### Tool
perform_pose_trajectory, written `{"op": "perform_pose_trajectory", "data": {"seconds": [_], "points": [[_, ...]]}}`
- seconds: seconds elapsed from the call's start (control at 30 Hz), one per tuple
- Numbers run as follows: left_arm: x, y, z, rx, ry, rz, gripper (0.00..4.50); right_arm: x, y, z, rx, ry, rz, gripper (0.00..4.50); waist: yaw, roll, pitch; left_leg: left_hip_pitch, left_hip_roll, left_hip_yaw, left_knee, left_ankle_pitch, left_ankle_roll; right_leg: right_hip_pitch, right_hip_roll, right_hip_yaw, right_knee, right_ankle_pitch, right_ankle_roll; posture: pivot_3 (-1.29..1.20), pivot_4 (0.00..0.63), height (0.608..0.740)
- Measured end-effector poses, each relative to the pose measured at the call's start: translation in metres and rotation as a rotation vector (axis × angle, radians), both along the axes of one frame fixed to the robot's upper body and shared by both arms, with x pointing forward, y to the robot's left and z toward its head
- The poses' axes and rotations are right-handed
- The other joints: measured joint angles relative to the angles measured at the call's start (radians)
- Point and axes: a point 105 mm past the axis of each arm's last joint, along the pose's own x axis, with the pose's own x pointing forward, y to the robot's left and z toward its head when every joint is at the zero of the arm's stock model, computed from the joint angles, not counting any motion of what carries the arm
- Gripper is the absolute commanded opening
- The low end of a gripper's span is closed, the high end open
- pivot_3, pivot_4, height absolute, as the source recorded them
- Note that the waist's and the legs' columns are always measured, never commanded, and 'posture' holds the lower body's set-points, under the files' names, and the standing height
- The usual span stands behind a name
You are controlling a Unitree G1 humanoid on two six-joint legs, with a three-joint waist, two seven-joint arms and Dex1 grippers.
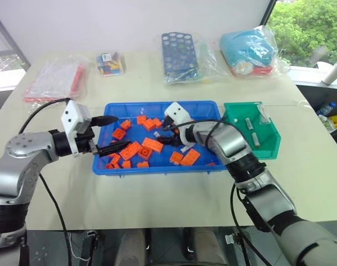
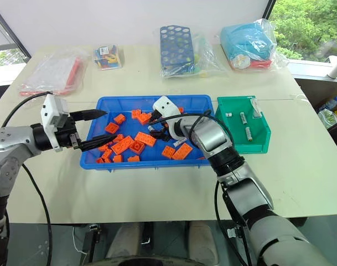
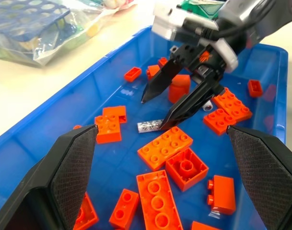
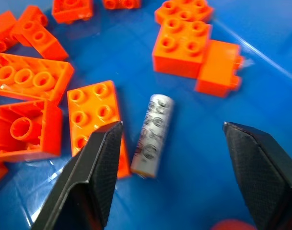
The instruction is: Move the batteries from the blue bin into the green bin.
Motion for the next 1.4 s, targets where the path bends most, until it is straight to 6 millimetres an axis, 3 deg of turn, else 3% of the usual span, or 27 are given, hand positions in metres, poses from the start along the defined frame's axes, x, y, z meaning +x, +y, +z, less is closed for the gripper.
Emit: {"op": "perform_pose_trajectory", "data": {"seconds": [0.1,0.17,0.33,0.37,0.43,0.53,0.63,0.7,0.77,0.83,0.9,0.97,1.07,1.17,1.3,1.4], "points": [[-0.001,0.001,0.000,0.000,0.001,0.007,4.50,0.004,0.003,-0.008,-0.013,-0.005,0.005,3.40,0.000,0.000,0.000,0.000,0.000,0.000,0.000,0.000,0.000,0.000,0.000,0.000,0.000,0.000,0.000,0.00,0.150,0.737],[-0.001,0.001,0.001,0.001,-0.005,0.008,4.50,0.007,0.002,-0.008,-0.020,-0.015,0.003,2.63,0.001,0.000,0.000,0.001,0.000,0.000,0.000,0.000,0.000,0.001,0.000,0.000,0.000,0.000,0.000,0.00,0.150,0.737],[0.000,0.002,0.002,-0.001,-0.008,0.018,4.50,0.008,-0.001,-0.008,-0.017,-0.009,0.007,0.20,0.000,0.000,0.000,0.001,0.000,0.000,0.000,0.000,0.000,0.001,0.000,0.000,0.000,0.000,0.000,0.00,0.150,0.737],[0.000,0.001,0.002,-0.001,-0.010,0.017,4.50,0.007,-0.001,-0.007,-0.015,0.000,0.007,0.10,0.000,0.000,0.000,0.001,0.000,0.000,0.000,0.000,0.000,0.001,0.000,0.000,0.000,0.000,0.000,0.00,0.150,0.737],[0.001,0.001,0.004,-0.002,-0.015,0.014,4.50,0.004,-0.002,-0.003,0.020,0.034,-0.003,0.10,0.000,0.000,0.000,0.001,0.000,0.000,0.000,0.000,0.000,0.000,0.000,0.000,0.000,0.000,0.000,0.00,0.150,0.737],[0.002,-0.002,0.005,-0.008,-0.020,0.005,4.50,0.000,-0.013,0.030,0.147,0.062,-0.037,0.10,0.006,0.000,0.000,0.000,0.001,-0.001,0.000,0.000,0.000,0.000,-0.001,0.000,0.000,0.000,0.000,0.00,0.150,0.737],[0.004,-0.007,0.003,-0.018,-0.016,-0.014,4.50,0.004,-0.054,0.087,0.240,-0.009,-0.124,0.10,0.013,0.000,0.000,0.000,0.000,-0.001,0.001,0.000,0.000,0.001,-0.002,-0.001,0.000,0.000,0.000,0.00,0.150,0.737],[0.005,-0.007,0.002,-0.021,-0.017,-0.020,4.50,0.005,-0.088,0.112,0.259,-0.068,-0.210,0.10,0.009,-0.001,-0.001,0.000,0.000,0.000,0.000,0.000,0.000,0.001,-0.002,-0.001,-0.001,0.000,0.000,0.00,0.150,0.737],[0.007,-0.010,0.004,-0.028,-0.027,-0.032,4.50,0.004,-0.129,0.116,0.218,-0.081,-0.320,0.10,0.012,-0.001,-0.001,0.000,-0.001,0.000,0.000,0.000,0.000,0.001,-0.002,-0.001,-0.001,0.000,0.000,0.00,0.150,0.737],[0.010,-0.011,-0.001,-0.029,-0.013,-0.035,4.50,-0.002,-0.183,0.111,0.178,-0.070,-0.474,0.10,0.013,-0.001,-0.001,0.000,-0.001,0.000,0.000,0.000,0.000,0.001,-0.002,-0.001,-0.002,0.000,0.000,0.00,0.150,0.737],[0.014,-0.013,-0.003,-0.036,-0.004,-0.039,4.50,-0.009,-0.210,0.103,0.168,-0.047,-0.555,0.10,0.004,-0.001,-0.001,0.001,0.000,0.001,-0.001,0.000,0.000,0.001,-0.001,0.000,-0.002,0.000,0.000,0.00,0.150,0.737],[0.016,-0.018,-0.001,-0.034,-0.016,-0.064,4.50,-0.015,-0.224,0.091,0.143,-0.020,-0.595,0.10,-0.003,-0.001,-0.001,0.001,0.000,0.001,-0.001,0.000,0.000,0.001,0.001,0.000,-0.001,0.000,0.000,0.00,0.150,0.737],[0.019,-0.021,0.000,-0.034,-0.024,-0.083,4.50,-0.022,-0.229,0.067,0.113,0.036,-0.620,1.51,-0.006,0.000,0.000,0.002,0.000,0.001,-0.001,0.000,0.000,0.000,0.001,0.001,0.000,0.000,0.000,0.00,0.150,0.737],[0.023,-0.022,0.000,-0.032,-0.028,-0.086,4.50,-0.019,-0.225,0.063,0.122,0.032,-0.624,3.01,0.000,0.000,0.000,0.001,0.000,0.001,-0.001,0.000,0.000,0.000,0.001,0.001,0.000,0.000,0.000,0.00,0.150,0.737],[0.024,-0.023,-0.001,-0.026,-0.024,-0.100,4.50,-0.015,-0.219,0.076,0.144,-0.027,-0.584,3.01,0.008,0.000,0.000,0.000,-0.001,0.001,0.000,0.000,0.000,0.000,0.000,0.001,-0.001,0.000,0.000,0.00,0.150,0.737],[0.023,-0.023,-0.001,-0.024,-0.023,-0.103,4.50,-0.023,-0.192,0.091,0.147,-0.081,-0.406,3.01,0.007,0.000,0.000,0.000,0.000,0.000,0.000,0.000,0.000,0.000,0.000,0.000,-0.001,0.000,0.000,0.00,0.150,0.737]]}}
